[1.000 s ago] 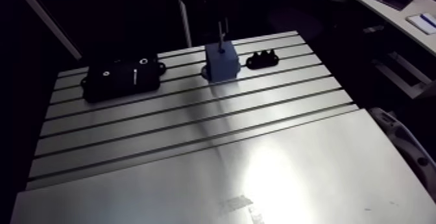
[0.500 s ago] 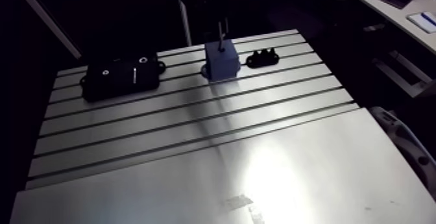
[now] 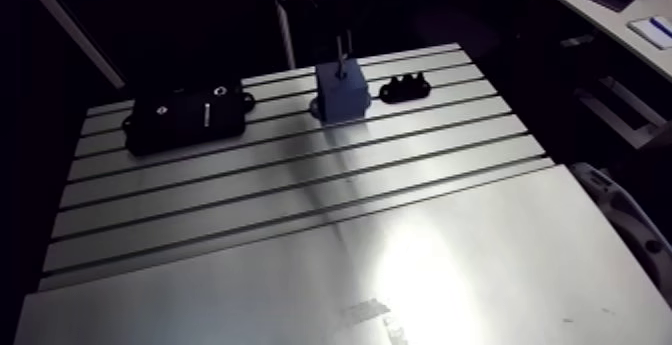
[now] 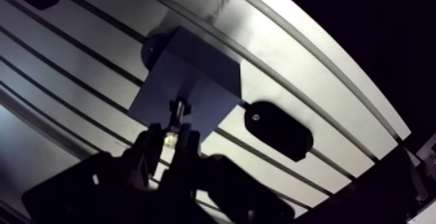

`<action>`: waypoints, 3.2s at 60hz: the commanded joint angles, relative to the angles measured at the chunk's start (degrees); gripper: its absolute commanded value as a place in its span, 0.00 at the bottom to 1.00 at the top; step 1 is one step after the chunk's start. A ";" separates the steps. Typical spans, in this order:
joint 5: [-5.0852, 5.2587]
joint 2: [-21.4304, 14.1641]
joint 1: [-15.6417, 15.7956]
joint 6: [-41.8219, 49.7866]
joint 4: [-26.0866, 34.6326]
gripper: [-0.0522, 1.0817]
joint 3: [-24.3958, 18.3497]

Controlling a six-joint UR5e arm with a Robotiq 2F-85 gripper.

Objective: Pick up the M10 bolt and insert it into the hex recess until seated.

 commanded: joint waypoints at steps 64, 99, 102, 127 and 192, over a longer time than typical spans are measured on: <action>-0.02 0.61 -0.23 0.44 -0.72 0.73 0.34; 0.07 0.52 -0.23 0.70 -0.98 0.05 0.19; 0.07 0.52 -0.30 0.78 -0.98 0.05 0.11; 0.24 -0.16 -0.49 1.67 -2.12 0.05 -0.07; 4.02 -3.08 -1.53 23.14 -10.39 0.43 6.51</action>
